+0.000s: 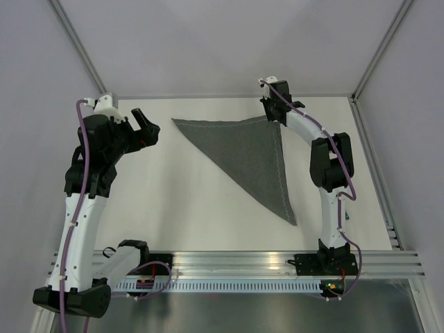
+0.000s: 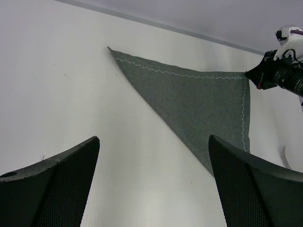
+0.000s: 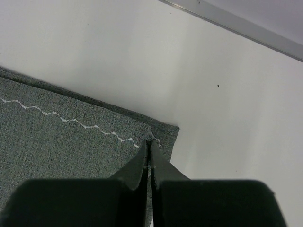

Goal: Fold the napkin, place the utensils inside, and roll it up
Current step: Fold the napkin

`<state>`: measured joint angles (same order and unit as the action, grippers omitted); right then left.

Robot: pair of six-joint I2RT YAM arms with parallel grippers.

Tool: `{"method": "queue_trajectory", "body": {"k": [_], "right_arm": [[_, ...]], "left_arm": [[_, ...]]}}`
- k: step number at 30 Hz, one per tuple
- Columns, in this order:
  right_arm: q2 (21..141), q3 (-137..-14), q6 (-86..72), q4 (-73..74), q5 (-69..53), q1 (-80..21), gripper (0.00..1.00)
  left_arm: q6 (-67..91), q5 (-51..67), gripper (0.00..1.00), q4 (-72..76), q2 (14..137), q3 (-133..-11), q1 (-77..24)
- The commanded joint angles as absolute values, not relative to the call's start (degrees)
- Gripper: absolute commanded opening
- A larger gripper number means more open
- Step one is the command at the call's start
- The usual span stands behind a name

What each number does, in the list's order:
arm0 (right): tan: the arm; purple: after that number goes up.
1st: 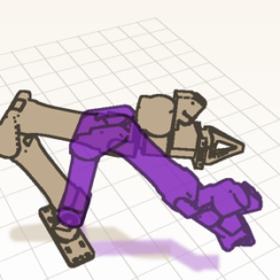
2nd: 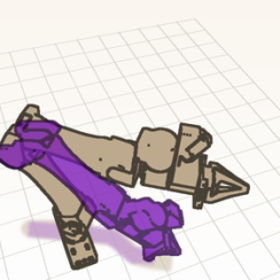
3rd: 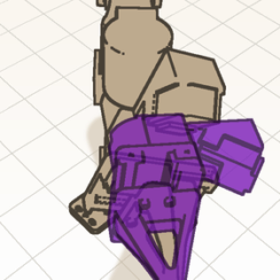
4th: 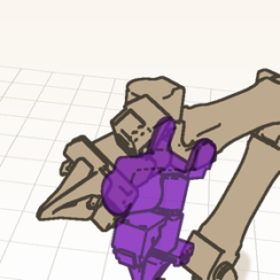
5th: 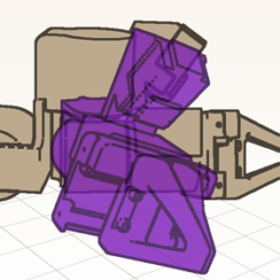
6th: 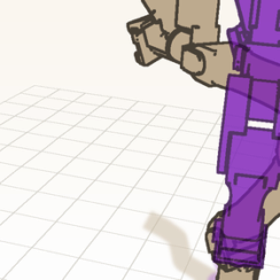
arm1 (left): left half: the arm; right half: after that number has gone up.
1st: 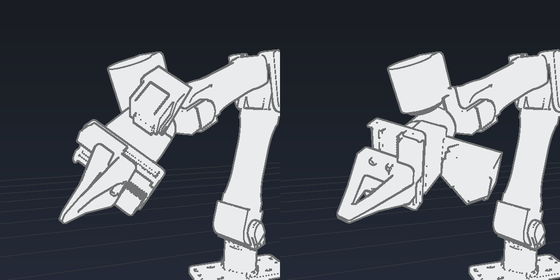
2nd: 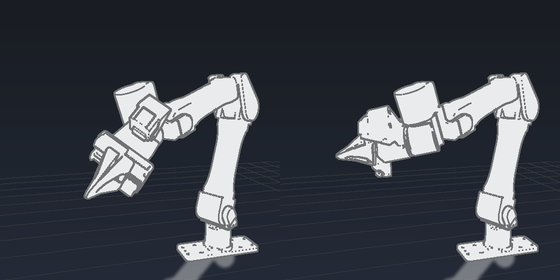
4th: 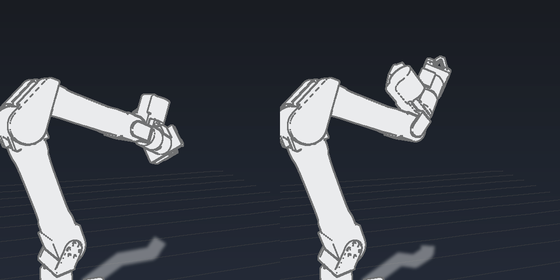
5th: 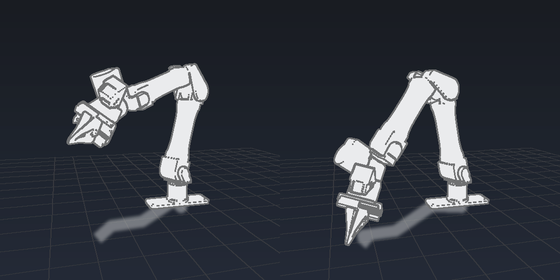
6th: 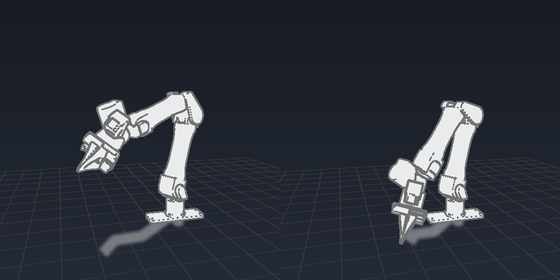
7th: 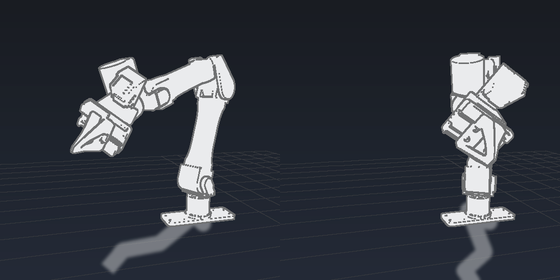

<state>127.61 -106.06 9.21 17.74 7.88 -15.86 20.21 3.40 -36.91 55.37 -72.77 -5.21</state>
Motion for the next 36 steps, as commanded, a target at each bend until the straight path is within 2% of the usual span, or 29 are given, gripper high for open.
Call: {"method": "queue_trajectory", "body": {"k": [1, 36], "right_arm": [[126.21, -105.91, 8.7, 17.75, 10.2, -15.29, 0.0], [128.76, -105.21, 8.61, 17.32, 11.16, -12.66, 0.01]], "left_arm": [[20.3, 4.75, 1.0, -34.54, 55.55, -72.86, -4.83], [20.65, 4.83, 1.0, -33.93, 55.9, -71.28, -4.92]]}}
